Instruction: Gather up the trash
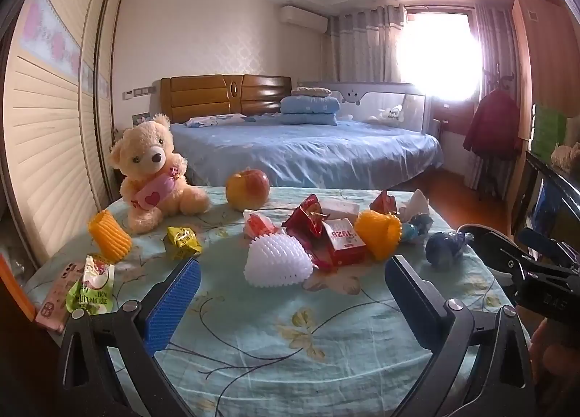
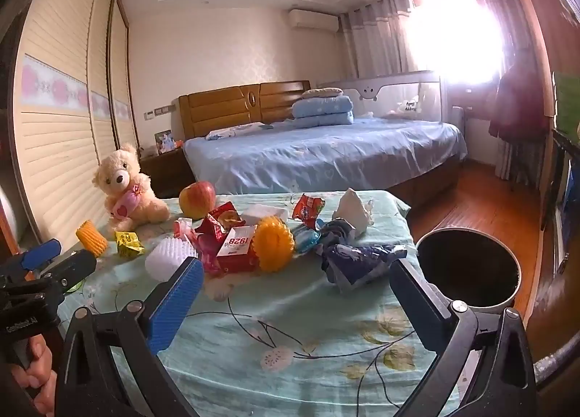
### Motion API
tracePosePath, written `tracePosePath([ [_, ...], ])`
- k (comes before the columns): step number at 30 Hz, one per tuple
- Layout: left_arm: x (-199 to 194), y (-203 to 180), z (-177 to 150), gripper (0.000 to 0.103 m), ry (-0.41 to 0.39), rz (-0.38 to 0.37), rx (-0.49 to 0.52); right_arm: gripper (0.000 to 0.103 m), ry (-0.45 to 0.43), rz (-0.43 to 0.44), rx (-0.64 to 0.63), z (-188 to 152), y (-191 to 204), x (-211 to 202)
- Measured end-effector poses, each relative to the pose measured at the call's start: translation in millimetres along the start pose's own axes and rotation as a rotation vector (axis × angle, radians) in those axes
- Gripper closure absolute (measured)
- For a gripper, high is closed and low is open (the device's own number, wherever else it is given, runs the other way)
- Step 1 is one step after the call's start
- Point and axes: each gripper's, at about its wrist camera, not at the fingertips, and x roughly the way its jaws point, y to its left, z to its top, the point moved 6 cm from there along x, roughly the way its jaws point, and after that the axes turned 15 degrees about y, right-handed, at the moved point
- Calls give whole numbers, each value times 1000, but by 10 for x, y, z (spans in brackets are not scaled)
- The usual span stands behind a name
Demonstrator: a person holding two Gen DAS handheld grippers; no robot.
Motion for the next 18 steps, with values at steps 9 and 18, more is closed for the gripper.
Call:
tracePosePath([
  [9,-39,13,-1,1,-24,7,3,0,-33,11,-11,23,44,-57],
  [18,-43,17,-7,1,-22,4,1,0,-20,15,-10,15,61,-52],
])
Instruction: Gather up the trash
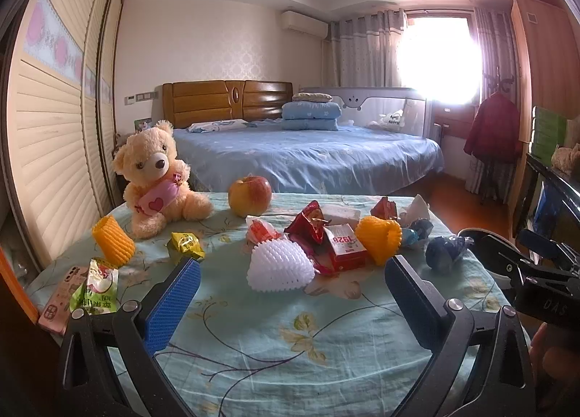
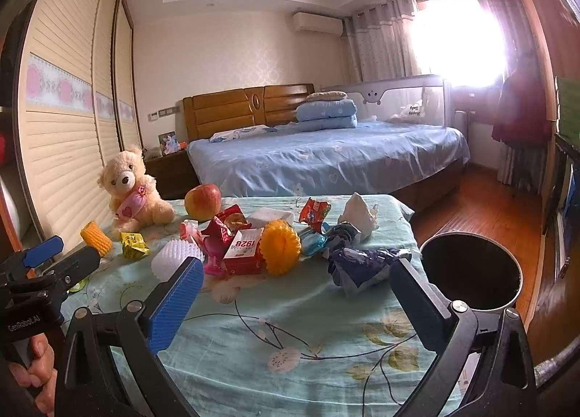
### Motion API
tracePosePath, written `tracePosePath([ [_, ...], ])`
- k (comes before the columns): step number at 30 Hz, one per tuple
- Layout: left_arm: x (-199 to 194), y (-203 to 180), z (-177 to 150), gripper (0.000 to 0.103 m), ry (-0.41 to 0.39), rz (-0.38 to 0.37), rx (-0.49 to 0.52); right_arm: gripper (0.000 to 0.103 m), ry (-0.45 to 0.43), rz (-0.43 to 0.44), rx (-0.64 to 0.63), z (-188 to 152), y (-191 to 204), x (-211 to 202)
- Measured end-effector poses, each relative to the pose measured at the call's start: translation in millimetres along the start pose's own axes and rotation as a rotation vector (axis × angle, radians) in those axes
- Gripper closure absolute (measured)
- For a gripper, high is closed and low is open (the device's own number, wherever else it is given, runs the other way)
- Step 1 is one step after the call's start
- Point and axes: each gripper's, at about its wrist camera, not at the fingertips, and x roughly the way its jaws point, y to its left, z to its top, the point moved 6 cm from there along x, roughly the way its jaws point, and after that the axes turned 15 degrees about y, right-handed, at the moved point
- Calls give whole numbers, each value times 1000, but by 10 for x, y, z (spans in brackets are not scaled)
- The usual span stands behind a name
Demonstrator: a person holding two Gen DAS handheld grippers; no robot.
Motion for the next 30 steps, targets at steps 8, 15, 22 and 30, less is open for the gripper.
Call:
tracePosePath([
  [8,1,-2,-4,1,0,-1,0,0,6,7,0,5,8,10],
  [15,-6,4,-11,1,1,1,2,0,17,27,25,-13,2,25],
  [22,-3,2,-15,1,1,0,0,0,24,18,9,-26,7,53],
  [30,12,24,-33,1,7,0,-1,0,42,9,-5,-39,14,68],
])
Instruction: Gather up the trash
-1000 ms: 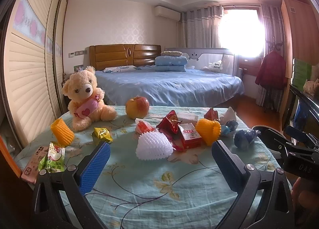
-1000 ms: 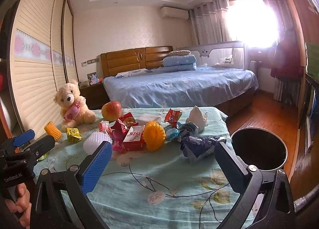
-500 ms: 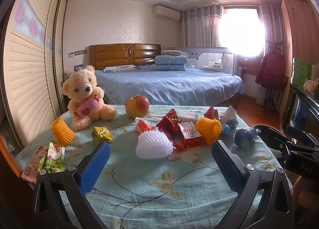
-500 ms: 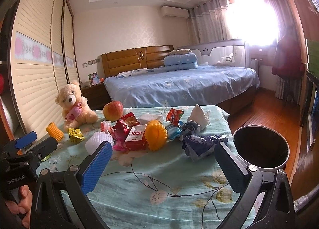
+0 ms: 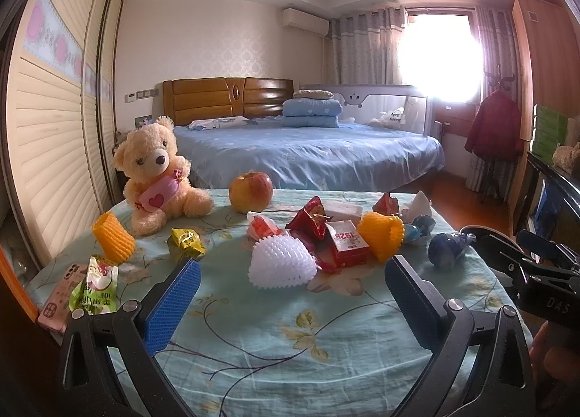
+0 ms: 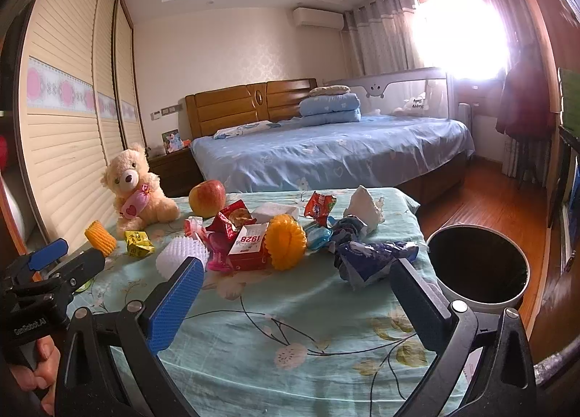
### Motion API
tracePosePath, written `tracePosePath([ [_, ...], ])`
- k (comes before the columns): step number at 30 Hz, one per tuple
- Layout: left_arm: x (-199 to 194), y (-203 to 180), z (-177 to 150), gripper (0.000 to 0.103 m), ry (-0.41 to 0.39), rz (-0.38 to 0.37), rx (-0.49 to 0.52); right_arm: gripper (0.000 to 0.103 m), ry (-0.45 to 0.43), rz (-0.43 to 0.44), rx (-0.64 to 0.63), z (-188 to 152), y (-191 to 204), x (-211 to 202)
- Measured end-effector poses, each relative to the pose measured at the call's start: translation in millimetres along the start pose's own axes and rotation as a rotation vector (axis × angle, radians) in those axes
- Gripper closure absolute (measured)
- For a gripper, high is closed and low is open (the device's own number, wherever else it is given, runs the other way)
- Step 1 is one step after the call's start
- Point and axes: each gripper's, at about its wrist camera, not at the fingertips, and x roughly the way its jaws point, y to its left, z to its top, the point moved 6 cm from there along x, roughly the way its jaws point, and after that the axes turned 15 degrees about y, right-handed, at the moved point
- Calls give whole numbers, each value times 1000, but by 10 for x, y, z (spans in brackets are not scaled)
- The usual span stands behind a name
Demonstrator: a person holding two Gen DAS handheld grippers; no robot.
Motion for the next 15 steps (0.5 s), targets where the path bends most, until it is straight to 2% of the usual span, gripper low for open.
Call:
tracePosePath([
  [10,72,74,-29,1,19,9,-13,0,-4,-5,-19,-14,24,55],
  [15,187,140,-19,1,57,5,-29,0,66,-4,-21,-48,22,162],
])
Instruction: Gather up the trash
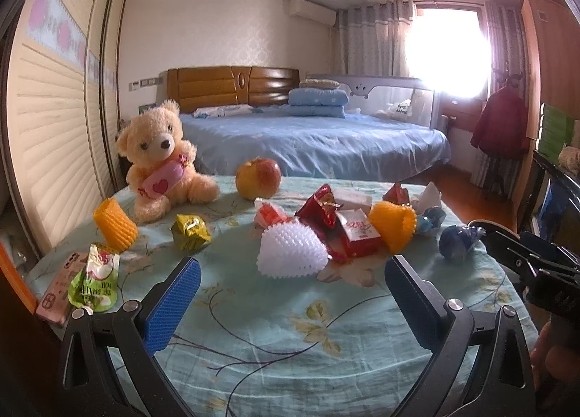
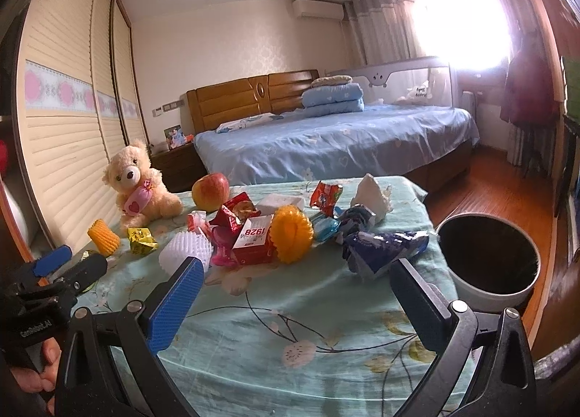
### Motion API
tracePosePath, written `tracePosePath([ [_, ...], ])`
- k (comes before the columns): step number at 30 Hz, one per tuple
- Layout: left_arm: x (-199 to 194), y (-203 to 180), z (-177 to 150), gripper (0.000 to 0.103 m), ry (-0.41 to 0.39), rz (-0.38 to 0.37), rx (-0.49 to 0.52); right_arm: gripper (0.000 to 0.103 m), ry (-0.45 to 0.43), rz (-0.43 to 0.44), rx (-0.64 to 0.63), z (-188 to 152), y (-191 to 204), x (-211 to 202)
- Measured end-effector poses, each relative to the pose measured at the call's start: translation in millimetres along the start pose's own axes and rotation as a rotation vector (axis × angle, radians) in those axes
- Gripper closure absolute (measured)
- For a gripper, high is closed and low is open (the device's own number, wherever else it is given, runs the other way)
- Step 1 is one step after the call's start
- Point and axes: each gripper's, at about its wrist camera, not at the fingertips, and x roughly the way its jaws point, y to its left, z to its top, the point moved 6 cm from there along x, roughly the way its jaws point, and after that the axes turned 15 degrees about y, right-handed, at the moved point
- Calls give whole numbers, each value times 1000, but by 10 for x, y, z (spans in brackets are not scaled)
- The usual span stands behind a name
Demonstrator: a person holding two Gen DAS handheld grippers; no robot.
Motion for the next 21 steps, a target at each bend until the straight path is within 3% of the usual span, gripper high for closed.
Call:
tracePosePath([
  [8,340,195,87,15,105,-13,-42,3,94,57,25,37,26,313],
  [15,732,308,232,28,181,-9,-38,31,204,109,44,146,67,765],
  [21,1190,386,342,38,248,-17,-32,49,268,144,54,270,76,1125],
])
